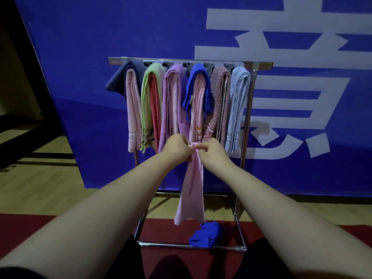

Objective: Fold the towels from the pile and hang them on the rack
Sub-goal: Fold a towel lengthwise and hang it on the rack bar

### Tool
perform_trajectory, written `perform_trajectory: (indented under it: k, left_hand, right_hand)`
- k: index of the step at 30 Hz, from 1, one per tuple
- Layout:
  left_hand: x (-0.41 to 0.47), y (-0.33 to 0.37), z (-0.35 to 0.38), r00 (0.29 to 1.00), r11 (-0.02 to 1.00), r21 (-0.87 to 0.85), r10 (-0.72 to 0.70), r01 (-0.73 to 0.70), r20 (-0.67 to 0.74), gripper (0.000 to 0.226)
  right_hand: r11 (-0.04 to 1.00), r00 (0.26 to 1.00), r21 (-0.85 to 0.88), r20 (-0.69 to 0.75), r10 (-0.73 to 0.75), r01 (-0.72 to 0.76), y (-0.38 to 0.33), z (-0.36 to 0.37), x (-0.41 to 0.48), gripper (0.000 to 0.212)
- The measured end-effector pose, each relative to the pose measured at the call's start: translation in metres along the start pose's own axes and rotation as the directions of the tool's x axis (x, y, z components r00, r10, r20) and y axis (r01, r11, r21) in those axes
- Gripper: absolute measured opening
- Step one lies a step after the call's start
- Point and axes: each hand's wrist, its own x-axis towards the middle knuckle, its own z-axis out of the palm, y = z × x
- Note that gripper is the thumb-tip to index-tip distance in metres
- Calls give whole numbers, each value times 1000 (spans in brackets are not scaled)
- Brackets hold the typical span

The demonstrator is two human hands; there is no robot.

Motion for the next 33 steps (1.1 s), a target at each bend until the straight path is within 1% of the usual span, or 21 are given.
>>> perform_trajectory:
  k: [2,4,7,8,10,11,13,16,19,21,23,25,27,28,30,31,33]
  left_hand:
    - [-1,2,1,999,997,-82,-2,5,34,20]
    - [-2,3,2,998,992,-127,1,7,63,15]
    - [-4,3,4,996,985,-172,-11,27,92,12]
    - [-4,2,5,995,980,-198,-14,33,95,10]
    - [-5,2,7,995,965,-257,-30,55,100,5]
    - [-5,3,6,994,955,-288,-44,73,103,6]
    - [-5,3,6,991,931,-350,-70,107,118,17]
    - [-5,4,5,989,901,-416,-75,121,125,30]
    - [-6,3,3,987,888,-439,-93,141,129,33]
    - [-4,0,3,988,894,-427,-87,134,129,35]
    - [-4,-4,2,993,924,-371,-63,95,96,31]
    - [-2,-10,0,999,973,-228,-37,39,12,30]
    - [-1,-14,-4,999,994,-107,-18,14,-32,42]
    - [0,-15,-5,1000,997,-83,-4,2,-15,48]
    - [-2,-18,-6,997,997,-78,32,-26,76,52]
    - [-3,-20,-6,991,997,-62,47,-40,123,48]
    - [-4,-23,-6,984,997,23,74,-79,164,30]
  right_hand:
    - [1000,1000,7,-18,-3,3,-1,-1,0,33]
    - [999,999,40,-49,2,0,-2,-1,0,27]
    - [978,994,207,-90,57,-38,0,1,1,17]
    - [966,992,255,-101,75,-47,0,2,0,16]
    - [955,990,292,-104,93,-58,-1,0,-2,21]
    - [954,992,294,-91,88,-58,-2,-2,-3,24]
    - [954,996,297,-57,72,-52,-3,-4,-6,31]
    - [946,998,323,-27,54,-43,-3,-5,-7,34]
    - [947,998,319,-43,52,-35,-3,-5,-6,34]
    - [948,995,315,-71,66,-41,-2,-8,-5,29]
    - [955,995,294,-84,59,-32,0,-10,-5,28]
    - [968,995,253,-98,32,-7,1,-12,-5,29]
    - [971,995,239,-96,9,14,1,-13,-5,29]
    - [972,996,236,-89,0,21,0,-14,-6,29]
    - [973,997,228,-72,-13,30,0,-15,-7,26]
    - [976,998,215,-63,-17,30,1,-14,-7,24]
    - [986,999,167,-43,-20,27,4,-14,-8,23]
